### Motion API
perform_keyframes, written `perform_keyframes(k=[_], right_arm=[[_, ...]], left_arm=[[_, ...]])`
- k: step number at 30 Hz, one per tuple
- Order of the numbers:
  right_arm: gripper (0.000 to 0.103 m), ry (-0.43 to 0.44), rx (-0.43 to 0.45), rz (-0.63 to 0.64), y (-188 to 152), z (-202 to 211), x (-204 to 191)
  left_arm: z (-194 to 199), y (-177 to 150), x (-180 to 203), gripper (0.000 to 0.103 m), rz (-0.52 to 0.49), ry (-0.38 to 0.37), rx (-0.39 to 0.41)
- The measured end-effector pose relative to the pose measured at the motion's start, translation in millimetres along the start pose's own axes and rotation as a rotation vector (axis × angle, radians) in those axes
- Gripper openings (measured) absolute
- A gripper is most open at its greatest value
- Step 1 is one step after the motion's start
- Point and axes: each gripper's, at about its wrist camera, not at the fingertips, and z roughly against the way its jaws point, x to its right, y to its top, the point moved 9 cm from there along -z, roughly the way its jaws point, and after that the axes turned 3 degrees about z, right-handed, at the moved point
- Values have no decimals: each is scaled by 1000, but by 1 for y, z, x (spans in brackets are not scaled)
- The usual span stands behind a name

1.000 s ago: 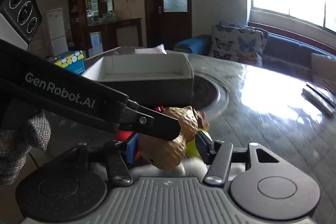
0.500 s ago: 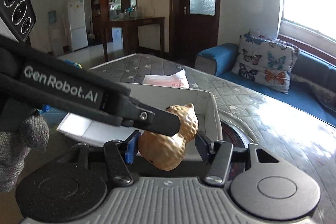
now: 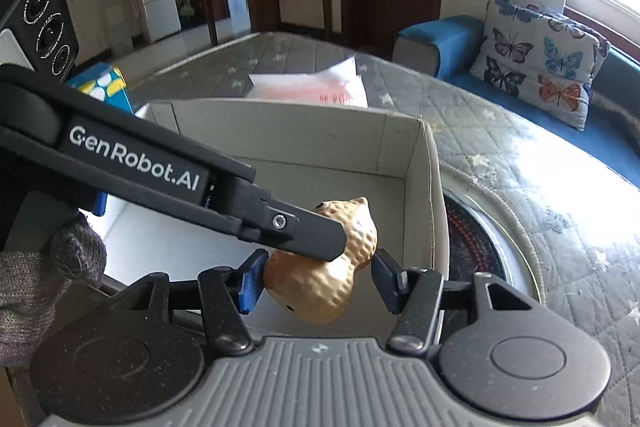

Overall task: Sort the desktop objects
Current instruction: 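Lift the peanut toy and lower it into the grey cardboard box, then open both grippers to release the peanut toy inside the box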

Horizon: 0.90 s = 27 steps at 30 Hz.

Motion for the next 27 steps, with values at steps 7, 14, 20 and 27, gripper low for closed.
perform_keyframes(k=[7, 14, 20, 27], right_arm=[[58, 0, -54, 36, 1, -14, 1], [58, -37, -81, 72, 4, -26, 2], [58, -36, -78, 77, 5, -27, 2], [57, -55, -69, 64, 6, -27, 3]], left_arm=[[-12, 2, -16, 32, 53, 9, -21], [-16, -2, -24, 33, 92, -12, -37], [-21, -7, -33, 33, 129, -4, -60], [-12, -6, -29, 33, 121, -4, -41]])
